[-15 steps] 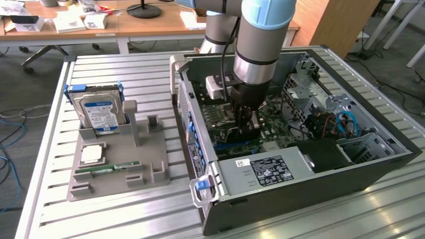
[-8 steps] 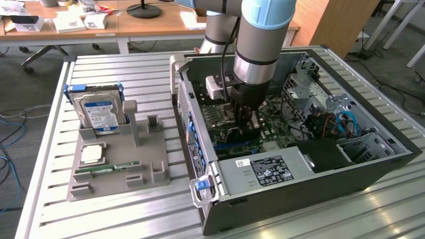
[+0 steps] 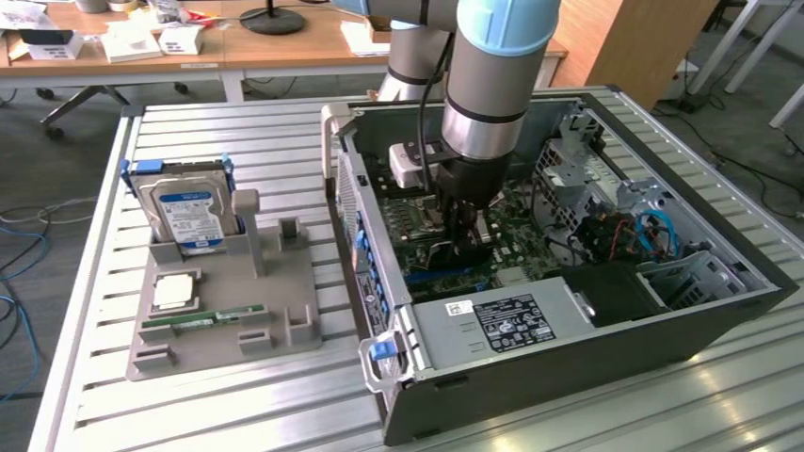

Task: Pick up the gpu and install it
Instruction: 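Insert the gpu into the slot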

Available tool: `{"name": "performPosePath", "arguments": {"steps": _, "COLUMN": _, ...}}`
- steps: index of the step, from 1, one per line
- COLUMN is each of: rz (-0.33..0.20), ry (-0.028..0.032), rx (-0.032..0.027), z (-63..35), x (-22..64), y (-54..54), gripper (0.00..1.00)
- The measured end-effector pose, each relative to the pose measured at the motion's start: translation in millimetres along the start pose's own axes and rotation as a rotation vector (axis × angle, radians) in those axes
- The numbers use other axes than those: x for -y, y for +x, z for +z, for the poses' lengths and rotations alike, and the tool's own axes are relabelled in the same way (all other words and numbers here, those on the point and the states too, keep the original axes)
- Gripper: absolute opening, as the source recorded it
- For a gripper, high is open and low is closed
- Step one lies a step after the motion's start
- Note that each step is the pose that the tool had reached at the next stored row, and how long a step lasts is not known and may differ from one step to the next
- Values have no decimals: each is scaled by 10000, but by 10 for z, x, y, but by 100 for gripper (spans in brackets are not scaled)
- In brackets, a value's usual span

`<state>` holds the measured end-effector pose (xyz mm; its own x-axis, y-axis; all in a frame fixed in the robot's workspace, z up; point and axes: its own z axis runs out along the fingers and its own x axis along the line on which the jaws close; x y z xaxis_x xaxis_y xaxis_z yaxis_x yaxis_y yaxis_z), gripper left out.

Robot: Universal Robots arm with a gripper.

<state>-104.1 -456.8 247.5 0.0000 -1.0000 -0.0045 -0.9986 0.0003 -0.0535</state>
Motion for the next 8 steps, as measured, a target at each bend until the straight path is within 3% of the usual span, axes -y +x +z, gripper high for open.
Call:
{"name": "performPosePath", "arguments": {"steps": 3, "rz": 1, "ry": -1, "rx": 12, "z": -17, "x": 1, "y": 0, "gripper": 33}}
{"name": "performPosePath", "arguments": {"steps": 8, "rz": 4, "ry": -1, "rx": 81, "z": -110, "x": 6, "y": 0, "gripper": 33}}
